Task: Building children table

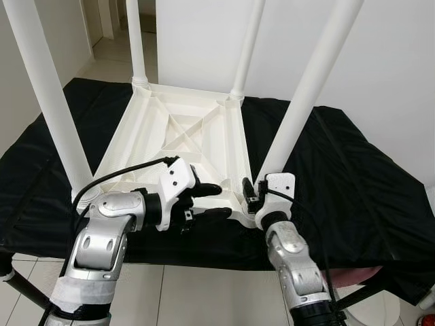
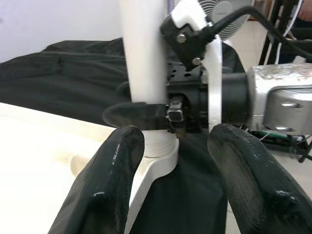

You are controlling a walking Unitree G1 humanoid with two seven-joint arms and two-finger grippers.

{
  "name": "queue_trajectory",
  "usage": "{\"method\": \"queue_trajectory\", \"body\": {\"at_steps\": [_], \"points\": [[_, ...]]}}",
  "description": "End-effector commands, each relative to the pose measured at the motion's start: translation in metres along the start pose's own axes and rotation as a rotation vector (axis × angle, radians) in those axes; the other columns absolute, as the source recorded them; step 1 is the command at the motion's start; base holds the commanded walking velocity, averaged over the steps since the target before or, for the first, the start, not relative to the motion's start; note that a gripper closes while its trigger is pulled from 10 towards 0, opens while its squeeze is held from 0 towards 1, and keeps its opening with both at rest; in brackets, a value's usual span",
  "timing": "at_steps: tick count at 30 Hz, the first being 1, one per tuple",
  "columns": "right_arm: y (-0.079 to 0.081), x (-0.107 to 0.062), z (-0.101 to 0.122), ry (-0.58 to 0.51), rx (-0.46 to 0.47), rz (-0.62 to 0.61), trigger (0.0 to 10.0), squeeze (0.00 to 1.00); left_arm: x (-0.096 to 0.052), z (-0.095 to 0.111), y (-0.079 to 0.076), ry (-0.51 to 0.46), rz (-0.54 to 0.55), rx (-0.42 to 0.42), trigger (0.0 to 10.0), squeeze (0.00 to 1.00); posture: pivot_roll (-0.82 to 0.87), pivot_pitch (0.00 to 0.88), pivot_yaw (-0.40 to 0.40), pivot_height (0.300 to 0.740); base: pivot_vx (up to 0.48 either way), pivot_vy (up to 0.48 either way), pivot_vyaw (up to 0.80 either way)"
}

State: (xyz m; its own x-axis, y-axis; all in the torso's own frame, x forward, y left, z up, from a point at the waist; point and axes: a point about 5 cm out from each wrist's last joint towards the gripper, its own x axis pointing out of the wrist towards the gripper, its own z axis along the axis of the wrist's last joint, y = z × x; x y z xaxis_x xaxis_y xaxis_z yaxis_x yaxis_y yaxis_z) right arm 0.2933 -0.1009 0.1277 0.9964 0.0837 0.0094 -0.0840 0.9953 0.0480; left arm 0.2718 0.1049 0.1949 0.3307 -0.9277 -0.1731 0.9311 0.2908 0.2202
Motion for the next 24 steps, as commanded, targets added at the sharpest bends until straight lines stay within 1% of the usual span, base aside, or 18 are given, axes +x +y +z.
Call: {"method": "queue_trajectory", "body": {"at_steps": [1, 2, 4, 5, 6, 7, 8, 9, 10, 13, 16, 17, 18, 19, 20, 24], "points": [[-0.003, -0.003, -0.015, 0.086, -0.019, -0.045, 0.0, 0.00, -0.002, -0.001, 0.019, 0.009, 0.386, -0.011, 10.0, 0.00, 0.02, 0.000, -0.133, 0.740, 0.000, 0.000, 0.00], [-0.004, -0.002, -0.013, 0.076, -0.014, -0.032, 4.9, 0.00, -0.002, 0.000, 0.019, 0.008, 0.390, -0.010, 10.0, 0.00, 0.02, 0.000, -0.133, 0.740, 0.000, 0.000, 0.00], [-0.005, -0.002, -0.012, 0.069, -0.013, -0.032, 4.9, 0.00, -0.002, 0.000, 0.019, 0.008, 0.393, -0.009, 10.0, 0.00, 0.02, 0.000, -0.133, 0.740, 0.000, 0.000, 0.00], [-0.007, -0.001, -0.009, 0.052, -0.007, -0.019, 10.0, 0.40, -0.002, 0.000, 0.019, 0.008, 0.394, -0.009, 10.0, 0.00, 0.02, 0.000, -0.139, 0.740, 0.000, 0.000, 0.00], [-0.007, -0.001, -0.009, 0.052, -0.007, -0.019, 10.0, 0.40, -0.002, 0.000, 0.019, 0.008, 0.394, -0.009, 10.0, 0.00, 0.02, 0.000, -0.139, 0.740, 0.000, 0.000, 0.00], [-0.010, -0.001, -0.006, 0.034, 0.007, 0.011, 10.0, 1.00, -0.001, -0.001, 0.018, 0.009, 0.392, -0.009, 10.0, 0.00, 0.01, 0.000, -0.138, 0.740, 0.000, 0.000, 0.00], [-0.012, 0.000, -0.004, 0.018, 0.009, 0.041, 10.0, 1.00, 0.000, -0.001, 0.018, 0.010, 0.388, -0.009, 10.0, 0.00, 0.01, 0.000, -0.139, 0.740, 0.000, 0.000, 0.00], [-0.012, 0.000, -0.004, 0.018, 0.009, 0.041, 10.0, 1.00, 0.000, -0.001, 0.018, 0.010, 0.388, -0.009, 10.0, 0.00, 0.01, 0.000, -0.139, 0.740, 0.000, 0.000, 0.00], [-0.016, 0.000, -0.001, -0.003, 0.006, 0.084, 10.0, 1.00, 0.002, -0.001, 0.018, 0.011, 0.386, -0.009, 10.0, 0.00, 0.01, 0.000, -0.141, 0.740, 0.000, 0.000, 0.00], [-0.018, 0.000, 0.000, -0.010, 0.003, 0.098, 10.0, 1.00, 0.002, -0.001, 0.018, 0.011, 0.386, -0.009, 10.0, 0.00, 0.01, 0.000, -0.142, 0.740, 0.000, 0.000, 0.00], [-0.029, -0.002, 0.002, -0.023, -0.028, 0.214, 10.0, 1.00, 0.004, 0.000, 0.018, 0.008, 0.383, -0.007, 10.0, 0.00, 0.02, 0.000, -0.143, 0.740, 0.000, 0.000, 0.00], [-0.032, -0.003, 0.003, -0.022, -0.025, 0.253, 10.0, 0.82, 0.004, 0.000, 0.018, 0.008, 0.383, -0.008, 10.0, 0.00, 0.02, 0.000, -0.142, 0.740, 0.000, 0.000, 0.00], [-0.035, -0.004, 0.003, -0.017, -0.033, 0.296, 10.0, 0.82, 0.005, 0.000, 0.017, 0.009, 0.381, -0.007, 10.0, 0.00, 0.02, 0.000, -0.140, 0.740, 0.000, 0.000, 0.00], [-0.035, -0.004, 0.003, -0.017, -0.033, 0.296, 10.0, 0.82, 0.005, 0.000, 0.017, 0.009, 0.381, -0.007, 10.0, 0.00, 0.02, 0.000, -0.140, 0.740, 0.000, 0.000, 0.00], [-0.038, -0.005, 0.003, -0.015, -0.050, 0.345, 10.0, 0.00, 0.005, 0.000, 0.016, 0.011, 0.376, -0.007, 10.0, 0.00, 0.02, 0.000, -0.139, 0.740, 0.000, 0.000, 0.00], [-0.048, -0.005, 0.006, -0.014, -0.097, 0.509, 10.0, 0.00, 0.004, -0.001, 0.015, 0.020, 0.362, -0.001, 10.0, 0.00, 0.02, 0.000, -0.133, 0.740, 0.000, 0.000, 0.00]]}}
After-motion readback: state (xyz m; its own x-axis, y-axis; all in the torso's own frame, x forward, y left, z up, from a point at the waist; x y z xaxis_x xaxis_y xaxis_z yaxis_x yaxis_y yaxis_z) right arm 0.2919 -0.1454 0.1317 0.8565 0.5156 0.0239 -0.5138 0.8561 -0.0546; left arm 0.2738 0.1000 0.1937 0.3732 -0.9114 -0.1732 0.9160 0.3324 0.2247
